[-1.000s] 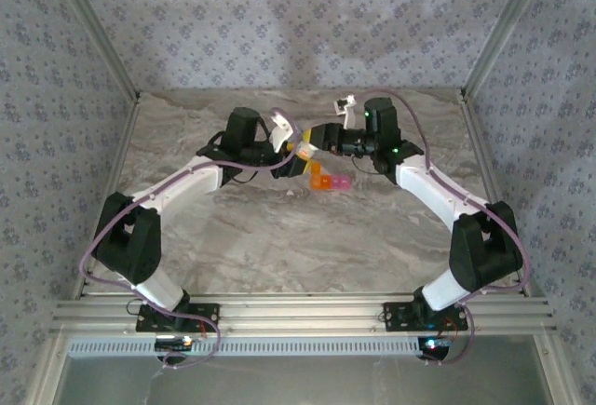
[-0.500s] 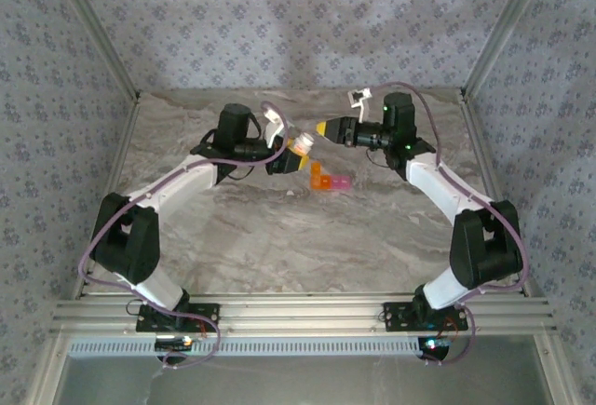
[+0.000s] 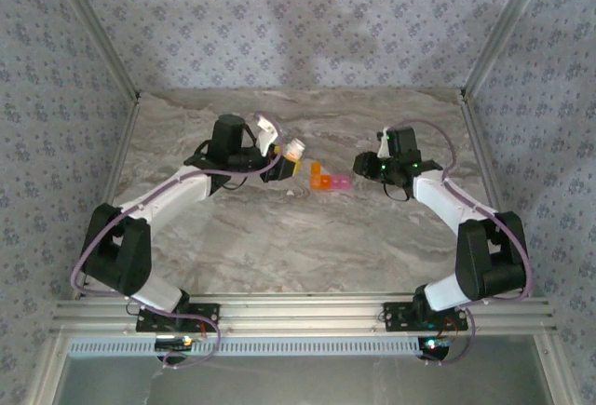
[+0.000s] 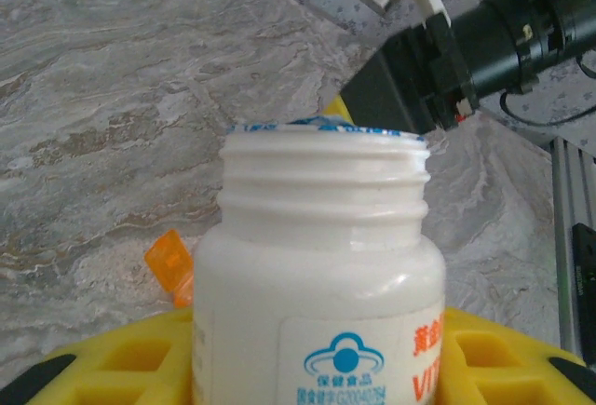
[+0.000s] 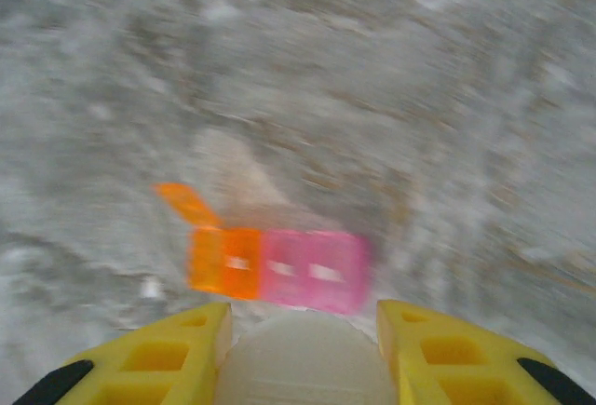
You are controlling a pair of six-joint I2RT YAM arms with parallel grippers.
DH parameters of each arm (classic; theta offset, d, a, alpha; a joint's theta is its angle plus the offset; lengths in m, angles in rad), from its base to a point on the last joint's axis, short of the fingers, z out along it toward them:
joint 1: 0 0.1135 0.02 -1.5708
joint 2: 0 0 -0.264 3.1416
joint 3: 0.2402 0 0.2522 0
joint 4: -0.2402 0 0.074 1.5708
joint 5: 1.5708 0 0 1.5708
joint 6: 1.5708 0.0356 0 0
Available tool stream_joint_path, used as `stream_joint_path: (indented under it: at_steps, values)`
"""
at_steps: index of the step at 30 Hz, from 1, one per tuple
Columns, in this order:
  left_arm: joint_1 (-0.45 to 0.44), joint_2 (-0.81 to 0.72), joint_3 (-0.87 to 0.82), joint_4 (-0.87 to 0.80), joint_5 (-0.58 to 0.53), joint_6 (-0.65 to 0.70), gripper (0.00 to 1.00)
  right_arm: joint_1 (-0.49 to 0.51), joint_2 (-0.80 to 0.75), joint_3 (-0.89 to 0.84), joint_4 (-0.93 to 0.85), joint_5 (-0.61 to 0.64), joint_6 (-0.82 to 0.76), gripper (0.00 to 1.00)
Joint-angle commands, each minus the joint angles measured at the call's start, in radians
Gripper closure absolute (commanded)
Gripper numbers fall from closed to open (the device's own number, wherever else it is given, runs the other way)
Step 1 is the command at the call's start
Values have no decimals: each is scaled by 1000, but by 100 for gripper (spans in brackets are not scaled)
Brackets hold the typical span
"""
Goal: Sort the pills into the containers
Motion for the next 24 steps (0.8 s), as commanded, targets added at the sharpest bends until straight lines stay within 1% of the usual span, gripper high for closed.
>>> stream_joint_path:
  at_steps: [1, 6, 11, 14, 18, 24]
  values:
    - [7, -52, -15, 26, -26, -14, 100, -6, -12, -37, -78, 202, -9, 67]
    - [6, -82, -33, 9, -91, -19, 100, -16, 3, -86, -93, 289, 46, 67]
    - [6, -118, -54, -3, -157, -29, 100, -28, 56, -97, -89, 307, 80, 66]
    - [6, -134, -40, -54, -176, -17, 100, -28, 83, -92, -91, 317, 90, 65]
    - [5, -158, -23, -116, -182, -9, 100, -27, 110, -100, -102, 320, 112, 59]
    - [2, -194, -35, -161, -189, 0, 100, -28, 132, -124, -103, 312, 117, 51]
